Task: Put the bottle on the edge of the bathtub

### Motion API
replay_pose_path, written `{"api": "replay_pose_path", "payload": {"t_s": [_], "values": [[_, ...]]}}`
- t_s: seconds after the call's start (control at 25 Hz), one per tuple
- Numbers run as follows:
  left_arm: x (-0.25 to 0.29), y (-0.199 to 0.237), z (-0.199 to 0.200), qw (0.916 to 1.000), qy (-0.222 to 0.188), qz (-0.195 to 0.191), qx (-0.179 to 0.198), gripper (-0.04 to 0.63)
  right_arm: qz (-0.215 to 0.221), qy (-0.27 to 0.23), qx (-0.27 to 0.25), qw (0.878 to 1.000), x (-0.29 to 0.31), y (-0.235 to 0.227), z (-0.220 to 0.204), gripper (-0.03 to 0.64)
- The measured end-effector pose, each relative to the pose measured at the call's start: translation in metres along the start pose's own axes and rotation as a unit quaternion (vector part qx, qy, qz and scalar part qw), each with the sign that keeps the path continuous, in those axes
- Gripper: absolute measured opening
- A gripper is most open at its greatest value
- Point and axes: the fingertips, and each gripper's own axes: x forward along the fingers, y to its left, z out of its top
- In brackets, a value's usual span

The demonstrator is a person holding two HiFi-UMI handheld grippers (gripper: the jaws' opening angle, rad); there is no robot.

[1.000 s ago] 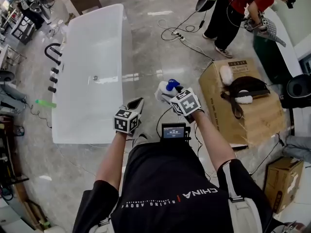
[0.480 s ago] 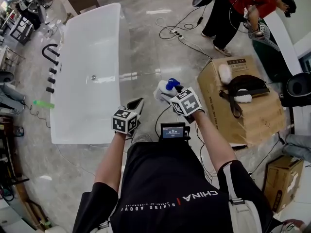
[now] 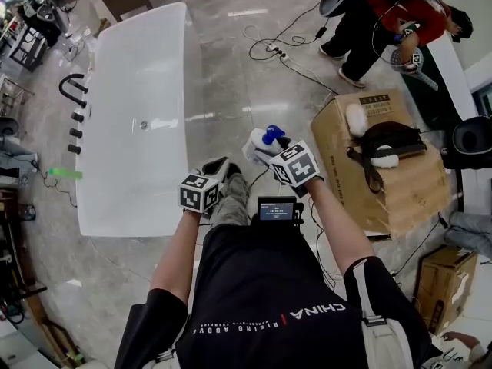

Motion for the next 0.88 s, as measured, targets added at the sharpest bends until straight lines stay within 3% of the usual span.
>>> {"api": "replay_pose_path", "payload": {"t_s": [0.32,0.88], "values": [[0.065,0.059,0.064,0.9998,-0.013,-0.011,-0.012,0.009,-0.019,0.003,0.017,1.000,0.046,-0.067,0.050,0.272],[0.135,0.182,0.181,0.9983,-0.026,-0.053,0.001,0.009,-0.051,0.000,0.028,0.998,0.130,-0.151,0.186,0.272]]}}
